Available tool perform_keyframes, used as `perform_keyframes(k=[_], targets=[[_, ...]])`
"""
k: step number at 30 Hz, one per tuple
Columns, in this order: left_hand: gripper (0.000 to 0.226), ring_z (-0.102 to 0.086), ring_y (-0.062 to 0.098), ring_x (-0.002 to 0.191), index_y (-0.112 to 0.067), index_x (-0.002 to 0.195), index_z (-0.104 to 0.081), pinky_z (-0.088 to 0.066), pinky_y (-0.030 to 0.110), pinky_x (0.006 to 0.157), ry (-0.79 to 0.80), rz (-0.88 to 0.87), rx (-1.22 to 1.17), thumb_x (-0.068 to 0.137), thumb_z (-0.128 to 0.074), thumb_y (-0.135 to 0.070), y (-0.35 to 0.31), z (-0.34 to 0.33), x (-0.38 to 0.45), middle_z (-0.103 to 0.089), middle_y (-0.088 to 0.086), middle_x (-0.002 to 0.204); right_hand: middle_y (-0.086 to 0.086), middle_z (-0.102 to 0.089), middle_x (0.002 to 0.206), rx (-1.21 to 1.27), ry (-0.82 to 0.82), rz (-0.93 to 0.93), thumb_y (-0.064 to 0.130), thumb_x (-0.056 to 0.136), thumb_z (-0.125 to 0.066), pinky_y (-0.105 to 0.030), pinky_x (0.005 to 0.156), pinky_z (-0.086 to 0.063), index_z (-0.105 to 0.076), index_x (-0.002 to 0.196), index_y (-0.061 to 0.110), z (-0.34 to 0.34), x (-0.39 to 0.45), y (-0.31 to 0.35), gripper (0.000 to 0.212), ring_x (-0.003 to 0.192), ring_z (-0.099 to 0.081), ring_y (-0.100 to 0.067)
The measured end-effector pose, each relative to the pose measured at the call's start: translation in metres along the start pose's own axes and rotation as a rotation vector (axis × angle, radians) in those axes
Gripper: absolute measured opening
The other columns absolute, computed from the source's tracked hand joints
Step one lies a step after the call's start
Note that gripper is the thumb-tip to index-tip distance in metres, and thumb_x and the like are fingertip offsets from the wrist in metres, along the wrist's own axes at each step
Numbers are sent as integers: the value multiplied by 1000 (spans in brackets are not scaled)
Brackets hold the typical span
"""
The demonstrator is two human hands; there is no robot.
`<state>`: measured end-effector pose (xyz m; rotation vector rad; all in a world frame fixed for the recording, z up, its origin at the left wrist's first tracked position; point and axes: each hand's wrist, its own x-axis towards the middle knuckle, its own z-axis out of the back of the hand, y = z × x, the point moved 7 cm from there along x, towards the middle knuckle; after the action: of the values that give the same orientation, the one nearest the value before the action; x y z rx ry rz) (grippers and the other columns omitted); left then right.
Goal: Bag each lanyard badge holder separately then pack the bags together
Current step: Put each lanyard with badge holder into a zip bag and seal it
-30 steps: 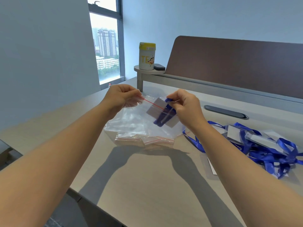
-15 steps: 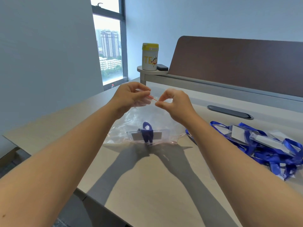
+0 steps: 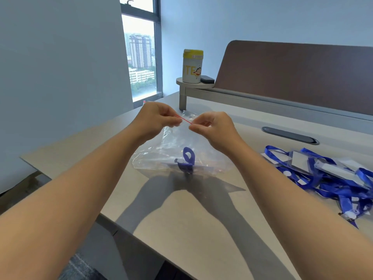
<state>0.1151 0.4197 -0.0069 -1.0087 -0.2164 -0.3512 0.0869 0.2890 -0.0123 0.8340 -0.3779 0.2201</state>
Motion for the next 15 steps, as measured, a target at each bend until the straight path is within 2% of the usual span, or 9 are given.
perform_keyframes(k=[2, 5, 8, 11, 13, 15], targets=[[22, -52, 8, 63, 5, 101, -67, -43, 14, 65, -8, -13, 7, 85, -58, -7, 0, 2, -4, -60, 6, 83, -8, -65, 89, 21, -27, 3, 15, 84, -62, -13, 60, -40, -69, 102, 1, -2, -1, 5, 24, 74, -52, -13], [21, -51, 8, 62, 5, 100, -67, -43, 14, 65, -33, -29, 20, 86, -58, -8, 2, 7, -10, -60, 7, 83, -14, -70, 99, 29, -28, -1, 14, 85, -60, -19, 68, -44, -68, 103, 0, -8, -5, 9, 24, 77, -54, -13], [21, -51, 7, 61, 6, 98, -67, -43, 15, 65, -55, -49, 40, 86, -58, -8, 4, 9, -13, -60, 6, 83, -17, -70, 101, 32, -1, 5, 13, 86, -59, -11, 61, -40, -67, 105, -2, -14, -8, 13, 25, 78, -54, -15], [21, -50, 6, 62, 5, 99, -67, -42, 12, 64, -65, -53, 61, 87, -57, -9, 7, 8, -16, -59, 6, 83, -16, -69, 105, 10, 11, 10, 14, 85, -60, -8, 61, -38, -66, 107, -1, -18, -10, 16, 27, 79, -53, -14], [20, -50, 6, 62, 5, 99, -67, -42, 12, 64, -65, -52, 62, 87, -57, -9, 8, 9, -16, -59, 6, 83, -15, -69, 106, -11, 15, 14, 16, 85, -60, -12, 63, -41, -66, 107, 0, -20, -9, 18, 28, 80, -52, -12], [20, -51, 6, 62, 5, 98, -67, -42, 12, 64, -60, -48, 52, 86, -57, -8, 9, 9, -16, -59, 5, 82, -15, -69, 107, -30, 10, 11, 17, 85, -60, -19, 72, -42, -66, 107, 1, -22, -8, 19, 27, 81, -52, -11]])
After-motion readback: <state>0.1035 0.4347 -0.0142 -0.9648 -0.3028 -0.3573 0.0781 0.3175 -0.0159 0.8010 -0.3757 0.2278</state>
